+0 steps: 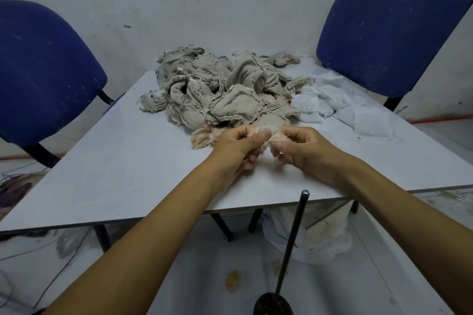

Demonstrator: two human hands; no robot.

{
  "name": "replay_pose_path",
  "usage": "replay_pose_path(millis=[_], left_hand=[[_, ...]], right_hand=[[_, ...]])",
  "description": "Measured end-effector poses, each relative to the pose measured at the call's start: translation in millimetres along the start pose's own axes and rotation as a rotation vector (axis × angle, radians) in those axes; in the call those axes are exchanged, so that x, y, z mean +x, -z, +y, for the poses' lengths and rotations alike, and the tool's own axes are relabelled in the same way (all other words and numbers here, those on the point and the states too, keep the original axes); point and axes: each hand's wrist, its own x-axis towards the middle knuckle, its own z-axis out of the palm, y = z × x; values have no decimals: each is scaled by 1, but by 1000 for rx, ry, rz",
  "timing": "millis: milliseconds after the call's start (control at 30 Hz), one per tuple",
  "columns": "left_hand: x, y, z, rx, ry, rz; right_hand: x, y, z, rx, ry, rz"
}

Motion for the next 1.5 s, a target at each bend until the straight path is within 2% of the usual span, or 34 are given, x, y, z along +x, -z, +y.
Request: replay_pose_path(millis=[133, 367, 433, 567, 667, 833, 933, 1033, 1133, 1200, 1300, 1333, 1367, 1400, 1467, 1500], left_hand=[[1, -1, -1, 93, -76, 58], [-6, 0, 2, 379, -282, -38], [-7, -2, 0, 476, -322, 43], [-6, -8, -4, 702, -432, 331], [-8, -13, -9, 787, -460, 404], [-10, -19, -7, 819, -469, 420], [-6, -15, -1, 813, -479, 438], [-9, -14, -3, 875, -586, 397], [-14, -21, -12, 1008, -684, 250], [-12, -25, -14, 858, -599, 230], [-10, -26, -2, 237, -206, 189], [-8, -23, 0, 132, -131, 178], [-7, -20, 2, 118, -92, 184], [-5, -17, 3, 202, -99, 222], [-4, -10, 6, 362, -159, 345], [-4, -6, 7, 359, -165, 367]], right_hand=[[3, -4, 2, 12, 2, 171], [4, -9, 7, -235, 17, 409], [5, -12, 8, -275, 22, 458], [6, -19, 8, -356, 91, 509], [4, -23, 10, -396, 150, 488], [-2, -18, 5, -234, 128, 384], [-2, -19, 4, -219, 126, 341], [2, -23, 7, -278, 135, 514], [4, -20, 11, -369, 161, 679], [3, -16, 13, -408, 162, 699], [1, -19, 10, -514, 161, 588], [1, -21, 10, -586, 159, 533], [0, -23, 10, -624, 158, 462], [0, -25, 9, -605, 156, 380], [-1, -26, 7, -401, 127, 267], [-1, -24, 5, -270, 112, 263]])
